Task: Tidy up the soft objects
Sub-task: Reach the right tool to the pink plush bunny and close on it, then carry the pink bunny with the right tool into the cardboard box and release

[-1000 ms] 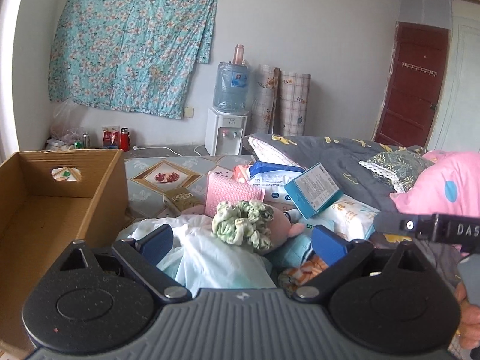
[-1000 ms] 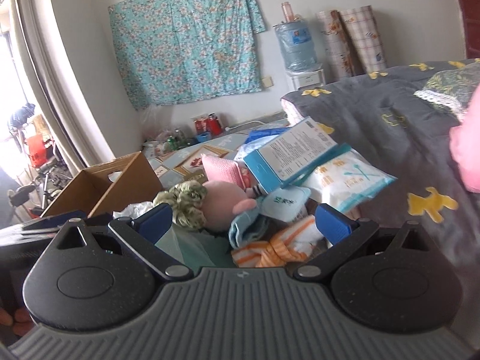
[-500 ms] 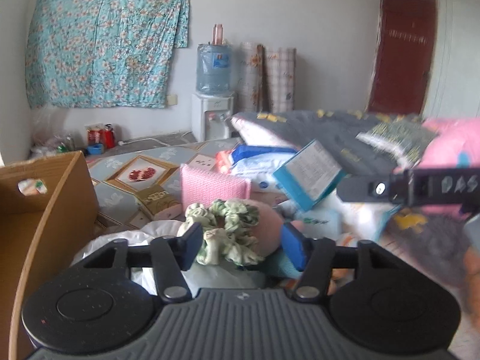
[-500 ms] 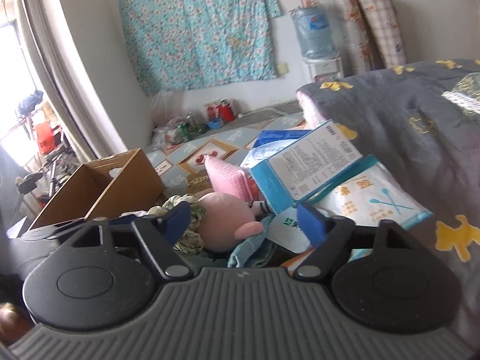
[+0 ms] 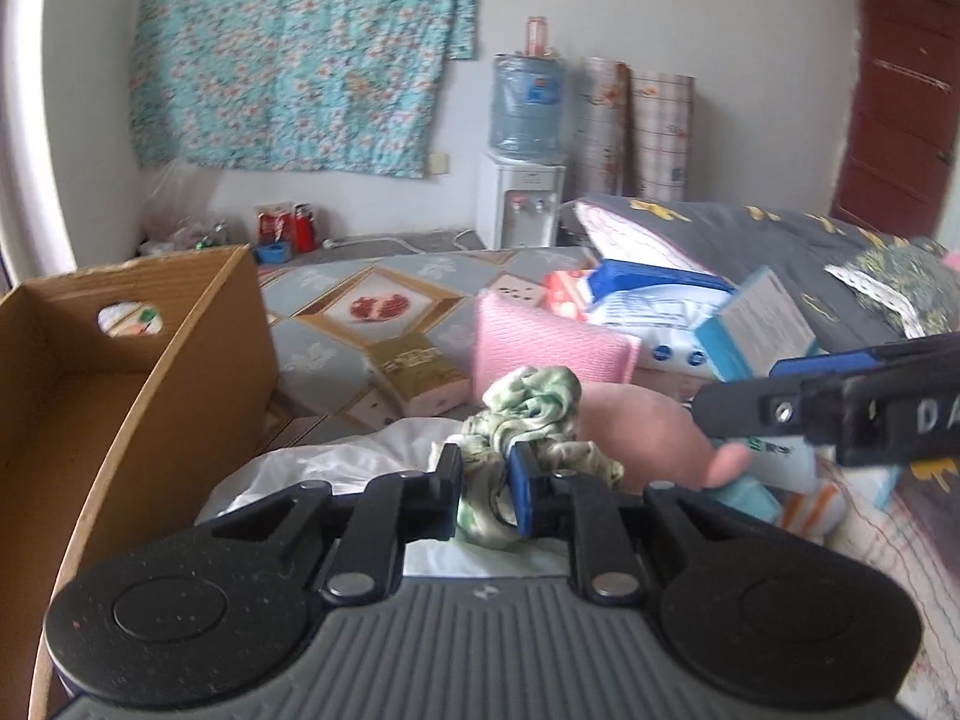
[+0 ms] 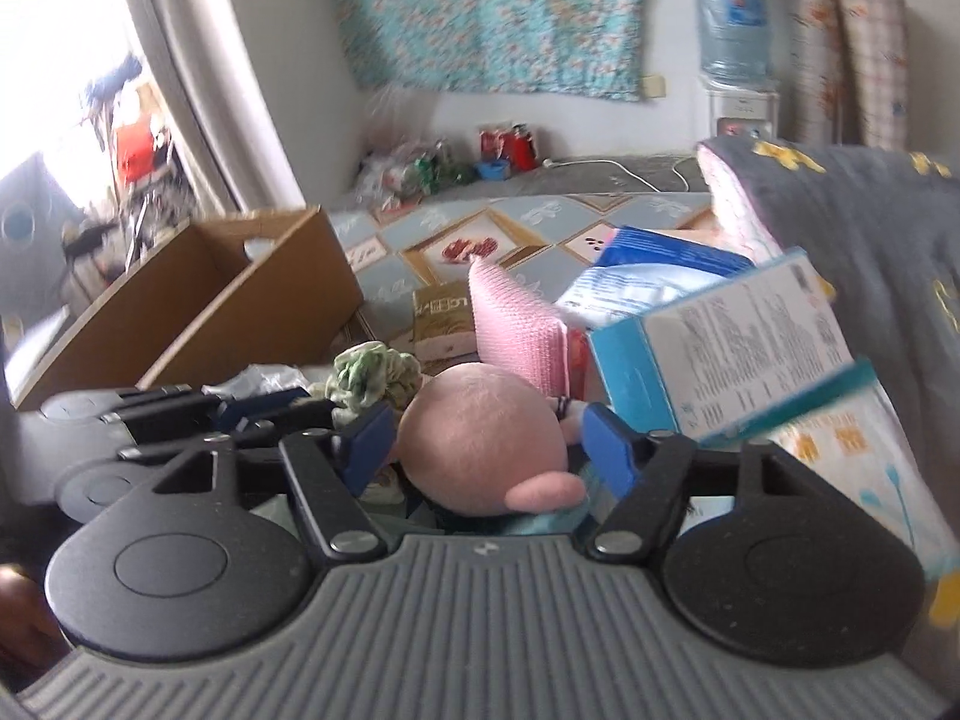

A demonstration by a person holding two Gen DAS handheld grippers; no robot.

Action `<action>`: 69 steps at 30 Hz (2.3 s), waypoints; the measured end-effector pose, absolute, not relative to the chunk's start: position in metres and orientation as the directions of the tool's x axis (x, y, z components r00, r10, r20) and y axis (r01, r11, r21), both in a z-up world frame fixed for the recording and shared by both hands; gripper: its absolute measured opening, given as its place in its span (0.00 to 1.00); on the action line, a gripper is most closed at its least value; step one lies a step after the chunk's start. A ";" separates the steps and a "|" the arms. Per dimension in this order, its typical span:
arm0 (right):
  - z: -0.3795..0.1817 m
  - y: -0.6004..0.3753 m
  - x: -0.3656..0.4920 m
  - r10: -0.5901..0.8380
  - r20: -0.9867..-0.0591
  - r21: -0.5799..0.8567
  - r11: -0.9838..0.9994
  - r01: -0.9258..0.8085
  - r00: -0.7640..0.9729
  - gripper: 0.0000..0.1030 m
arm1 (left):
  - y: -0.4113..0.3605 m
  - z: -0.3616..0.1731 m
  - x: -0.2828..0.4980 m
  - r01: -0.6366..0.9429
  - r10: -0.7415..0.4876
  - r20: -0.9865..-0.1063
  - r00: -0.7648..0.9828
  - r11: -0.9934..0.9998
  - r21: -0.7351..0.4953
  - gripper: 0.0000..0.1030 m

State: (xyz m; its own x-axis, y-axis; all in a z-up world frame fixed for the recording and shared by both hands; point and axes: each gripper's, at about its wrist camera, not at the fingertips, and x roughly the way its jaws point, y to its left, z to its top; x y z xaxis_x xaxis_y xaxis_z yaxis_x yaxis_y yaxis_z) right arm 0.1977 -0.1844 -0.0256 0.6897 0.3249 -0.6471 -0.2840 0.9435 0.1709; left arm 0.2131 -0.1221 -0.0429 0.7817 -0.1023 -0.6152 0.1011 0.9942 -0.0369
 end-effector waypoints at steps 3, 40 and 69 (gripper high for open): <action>-0.031 -0.169 0.207 0.319 -0.673 0.098 0.933 -0.347 0.668 0.79 | -0.116 -0.044 0.216 0.084 -0.099 -0.621 0.778 0.995 -0.054 0.17; 0.005 -0.250 0.216 0.660 -0.467 0.661 0.702 -0.263 0.589 0.72 | -0.108 -0.005 0.169 0.246 -0.303 -0.483 0.822 0.952 -0.180 0.68; 0.002 -0.251 0.201 0.439 -0.651 0.365 0.896 -0.252 0.619 0.80 | -0.174 -0.061 0.208 0.368 -0.396 -0.623 0.675 0.912 -0.180 0.72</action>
